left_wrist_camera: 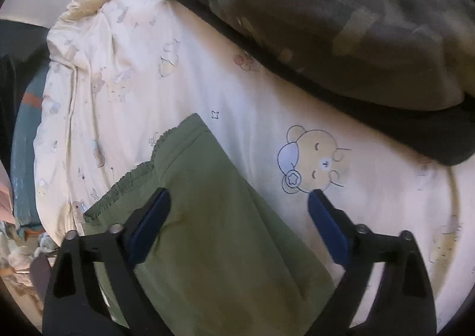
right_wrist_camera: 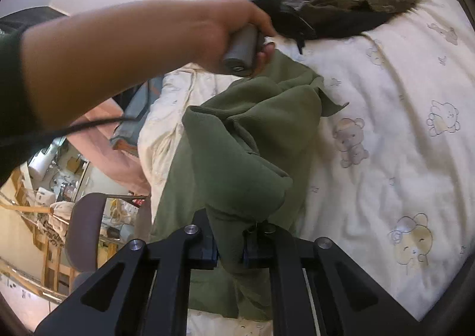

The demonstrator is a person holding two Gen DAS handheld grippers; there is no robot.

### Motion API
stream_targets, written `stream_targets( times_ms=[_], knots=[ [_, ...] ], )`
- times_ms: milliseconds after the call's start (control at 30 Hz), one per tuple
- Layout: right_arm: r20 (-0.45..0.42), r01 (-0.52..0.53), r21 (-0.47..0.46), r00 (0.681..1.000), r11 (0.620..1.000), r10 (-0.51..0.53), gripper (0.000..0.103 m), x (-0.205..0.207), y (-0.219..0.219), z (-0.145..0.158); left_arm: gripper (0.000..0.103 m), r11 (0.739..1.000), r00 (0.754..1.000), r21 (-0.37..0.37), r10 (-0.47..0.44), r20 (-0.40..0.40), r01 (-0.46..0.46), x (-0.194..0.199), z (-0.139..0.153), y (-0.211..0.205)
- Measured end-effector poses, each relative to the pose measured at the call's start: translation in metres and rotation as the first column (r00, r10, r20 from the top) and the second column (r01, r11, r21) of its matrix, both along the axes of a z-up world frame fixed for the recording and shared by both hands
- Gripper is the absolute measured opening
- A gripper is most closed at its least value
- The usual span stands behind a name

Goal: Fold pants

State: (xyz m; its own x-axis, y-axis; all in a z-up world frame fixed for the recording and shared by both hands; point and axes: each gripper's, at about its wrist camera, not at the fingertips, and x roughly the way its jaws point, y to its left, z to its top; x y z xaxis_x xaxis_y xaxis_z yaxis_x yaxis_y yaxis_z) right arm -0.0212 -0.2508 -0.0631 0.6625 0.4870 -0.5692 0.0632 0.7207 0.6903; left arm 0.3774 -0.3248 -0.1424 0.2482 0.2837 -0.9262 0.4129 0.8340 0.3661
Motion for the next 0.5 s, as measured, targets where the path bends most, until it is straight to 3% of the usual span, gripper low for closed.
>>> stream_targets(
  times_ms=[33, 167, 267, 300, 433, 500],
  knots=[
    [0.002, -0.007, -0.003, 1.000, 1.000, 0.007, 0.010, 0.000, 0.002, 0.001, 0.078, 1.000, 1.000, 0.012, -0.006, -0.009, 0.006, 0.001, -0.004, -0.001],
    [-0.010, -0.031, -0.010, 0.999, 0.999, 0.031, 0.010, 0.003, 0.008, -0.002, 0.066, 0.994, 0.998, 0.093, -0.054, -0.013, 0.055, 0.003, -0.019, -0.010],
    [-0.015, -0.054, -0.033, 0.998, 0.998, 0.054, 0.010, 0.004, 0.013, -0.001, 0.037, 0.980, 0.996, 0.175, -0.094, -0.006, 0.094, 0.004, -0.027, -0.012],
    [-0.013, -0.064, -0.046, 0.998, 0.997, 0.064, 0.010, 0.004, 0.015, 0.000, 0.021, 0.974, 0.994, 0.198, -0.113, -0.002, 0.111, 0.003, -0.028, -0.011],
    [-0.005, -0.087, -0.061, 0.996, 0.994, 0.087, 0.010, 0.004, 0.021, 0.003, 0.009, 0.976, 0.989, 0.164, -0.146, -0.010, 0.145, 0.004, -0.015, -0.005],
    [0.001, -0.101, -0.069, 0.995, 0.992, 0.102, 0.010, 0.005, 0.024, 0.004, 0.009, 0.977, 0.989, 0.155, -0.149, -0.010, 0.149, 0.008, -0.004, 0.002]
  ],
)
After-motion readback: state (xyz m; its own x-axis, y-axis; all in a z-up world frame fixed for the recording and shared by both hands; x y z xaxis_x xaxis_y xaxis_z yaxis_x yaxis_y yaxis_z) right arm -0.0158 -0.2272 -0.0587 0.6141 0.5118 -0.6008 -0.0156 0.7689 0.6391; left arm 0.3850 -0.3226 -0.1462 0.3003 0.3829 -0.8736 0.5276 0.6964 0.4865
